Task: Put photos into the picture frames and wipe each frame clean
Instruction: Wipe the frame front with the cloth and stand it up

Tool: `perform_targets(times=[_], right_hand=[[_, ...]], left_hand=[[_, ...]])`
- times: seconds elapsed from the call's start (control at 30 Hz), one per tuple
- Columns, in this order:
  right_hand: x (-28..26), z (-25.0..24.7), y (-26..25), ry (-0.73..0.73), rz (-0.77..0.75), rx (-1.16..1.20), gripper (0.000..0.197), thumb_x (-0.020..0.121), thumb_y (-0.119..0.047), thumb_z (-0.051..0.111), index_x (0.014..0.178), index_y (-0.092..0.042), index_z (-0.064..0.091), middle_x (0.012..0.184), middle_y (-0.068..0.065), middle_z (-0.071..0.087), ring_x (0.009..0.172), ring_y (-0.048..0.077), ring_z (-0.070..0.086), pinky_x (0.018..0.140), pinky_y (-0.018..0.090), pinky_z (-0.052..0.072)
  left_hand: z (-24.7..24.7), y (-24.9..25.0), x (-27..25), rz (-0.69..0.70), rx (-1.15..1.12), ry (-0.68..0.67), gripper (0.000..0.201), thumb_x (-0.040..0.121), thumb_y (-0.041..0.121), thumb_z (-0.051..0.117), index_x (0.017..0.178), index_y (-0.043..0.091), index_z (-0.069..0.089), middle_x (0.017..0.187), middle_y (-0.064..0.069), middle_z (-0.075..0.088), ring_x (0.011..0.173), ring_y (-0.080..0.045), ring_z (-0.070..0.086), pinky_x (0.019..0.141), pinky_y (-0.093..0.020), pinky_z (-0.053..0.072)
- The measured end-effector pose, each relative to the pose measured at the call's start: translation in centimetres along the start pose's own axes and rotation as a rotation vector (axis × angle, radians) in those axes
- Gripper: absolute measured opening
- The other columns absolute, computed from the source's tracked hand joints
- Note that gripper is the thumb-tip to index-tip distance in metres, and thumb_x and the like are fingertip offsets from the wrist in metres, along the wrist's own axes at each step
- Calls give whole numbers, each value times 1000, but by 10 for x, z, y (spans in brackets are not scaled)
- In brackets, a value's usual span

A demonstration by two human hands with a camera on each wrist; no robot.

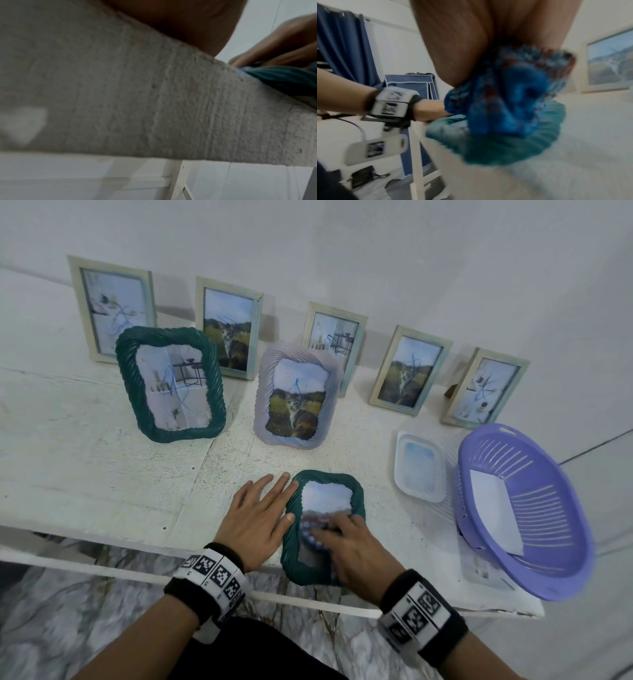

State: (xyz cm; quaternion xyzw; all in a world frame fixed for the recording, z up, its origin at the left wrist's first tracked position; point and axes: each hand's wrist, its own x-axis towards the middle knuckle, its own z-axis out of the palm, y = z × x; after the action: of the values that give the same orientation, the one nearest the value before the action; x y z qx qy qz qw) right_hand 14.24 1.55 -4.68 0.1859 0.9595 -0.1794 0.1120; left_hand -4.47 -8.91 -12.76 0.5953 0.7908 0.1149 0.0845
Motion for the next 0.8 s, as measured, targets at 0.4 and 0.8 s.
perform_targets(times=[0.4, 0.8], right_hand=[[26, 0, 14, 72, 37, 29, 44, 84, -15, 50, 128, -14, 56, 127, 14, 49, 108, 36, 44, 96, 45, 42], [-14, -5, 4, -35, -67, 336, 49, 74, -6, 42, 112, -17, 70, 103, 5, 64, 95, 20, 56, 84, 26, 43]], left_hand=[[0, 2, 1, -22, -2, 24, 56, 98, 48, 23, 150, 28, 29, 155, 6, 32, 140, -20, 31, 112, -41, 17], [0, 2, 1, -28, 18, 26, 56, 97, 49, 23, 149, 29, 32, 154, 6, 35, 138, -20, 34, 110, -41, 19]])
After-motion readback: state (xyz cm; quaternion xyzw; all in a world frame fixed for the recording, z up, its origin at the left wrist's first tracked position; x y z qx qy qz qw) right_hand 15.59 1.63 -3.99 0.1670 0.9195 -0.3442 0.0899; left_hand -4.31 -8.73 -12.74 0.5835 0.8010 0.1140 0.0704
